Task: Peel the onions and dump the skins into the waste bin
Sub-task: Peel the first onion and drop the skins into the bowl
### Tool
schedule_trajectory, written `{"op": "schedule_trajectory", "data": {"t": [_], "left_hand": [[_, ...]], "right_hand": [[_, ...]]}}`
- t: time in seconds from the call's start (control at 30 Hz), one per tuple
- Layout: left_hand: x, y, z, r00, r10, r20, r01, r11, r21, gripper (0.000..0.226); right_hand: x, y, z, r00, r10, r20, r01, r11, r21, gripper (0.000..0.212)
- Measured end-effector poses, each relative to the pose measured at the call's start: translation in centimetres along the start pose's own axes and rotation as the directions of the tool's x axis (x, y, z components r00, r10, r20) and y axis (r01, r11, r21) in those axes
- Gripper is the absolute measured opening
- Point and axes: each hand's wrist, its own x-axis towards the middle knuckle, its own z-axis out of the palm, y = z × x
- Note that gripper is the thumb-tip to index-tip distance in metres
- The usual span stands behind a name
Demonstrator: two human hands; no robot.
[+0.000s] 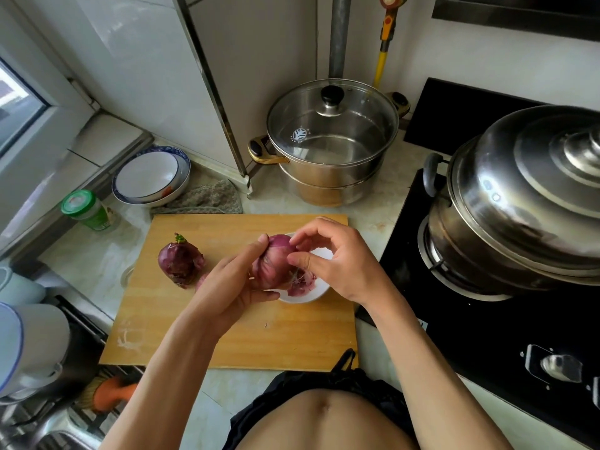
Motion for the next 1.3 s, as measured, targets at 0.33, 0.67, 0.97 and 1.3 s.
{"op": "schedule_trajectory", "data": {"t": [0.33, 0.67, 0.97, 1.3], "left_hand": [[0.2, 0.2, 0.1, 0.997, -0.073, 0.023, 0.076, 0.970, -0.233, 0.057], [0.1, -0.2, -0.7, 1.000, -0.002, 0.027, 0.012, 0.917, -0.399, 0.070], [-0.2, -1.0, -1.0, 0.983, 0.033, -0.179, -0.091, 0.942, -0.322, 0.032], [-0.1, -1.3, -0.3, 0.983, 0.086, -0.160, -0.135, 0.936, -0.325, 0.047]], "right_hand": [[0.0, 0.6, -0.2, 0.997, 0.054, -0.051, -0.048, 0.993, 0.111, 0.023], [0.2, 2.3, 0.1, 0.955, 0.245, -0.169, -0.256, 0.965, -0.047, 0.008], [-0.4, 3.5, 0.6, 0.943, 0.321, -0.088, -0.330, 0.871, -0.364, 0.026], [-0.4, 0.6, 1.4, 0.992, 0.105, -0.076, -0.109, 0.992, -0.059, 0.033]]}}
